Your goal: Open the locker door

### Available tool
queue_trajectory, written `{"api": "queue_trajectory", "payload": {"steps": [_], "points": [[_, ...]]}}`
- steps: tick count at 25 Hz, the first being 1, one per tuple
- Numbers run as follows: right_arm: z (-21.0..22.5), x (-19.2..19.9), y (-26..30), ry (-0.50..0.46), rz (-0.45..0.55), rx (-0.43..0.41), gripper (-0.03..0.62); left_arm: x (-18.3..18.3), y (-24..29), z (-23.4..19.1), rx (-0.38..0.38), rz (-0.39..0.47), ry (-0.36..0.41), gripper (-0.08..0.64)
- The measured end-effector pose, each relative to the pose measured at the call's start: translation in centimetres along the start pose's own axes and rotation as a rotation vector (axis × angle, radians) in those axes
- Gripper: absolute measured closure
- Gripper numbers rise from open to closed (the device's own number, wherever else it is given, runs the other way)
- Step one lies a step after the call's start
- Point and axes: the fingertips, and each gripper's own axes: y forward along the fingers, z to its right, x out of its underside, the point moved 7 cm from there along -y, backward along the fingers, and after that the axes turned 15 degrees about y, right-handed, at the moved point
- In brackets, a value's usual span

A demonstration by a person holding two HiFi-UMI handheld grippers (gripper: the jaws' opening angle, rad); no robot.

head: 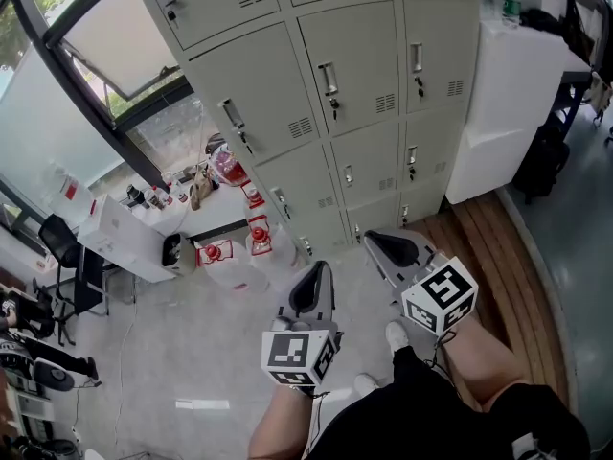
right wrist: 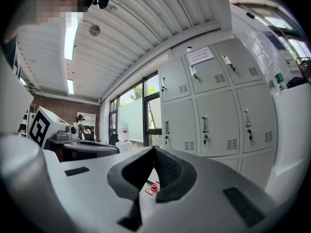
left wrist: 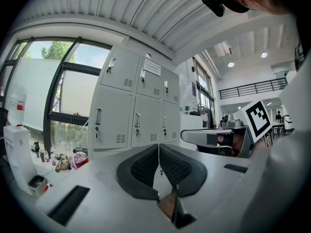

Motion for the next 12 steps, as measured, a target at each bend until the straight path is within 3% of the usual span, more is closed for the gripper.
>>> {"api": "queue_trajectory", "payload": {"steps": [12], "points": [[5.5, -2.1, 4.5, 0.013, -0.021, -0.041, 0.538, -0.4, 6.0, -1.9, -0.050, -0.017, -0.011, 0.540]]}}
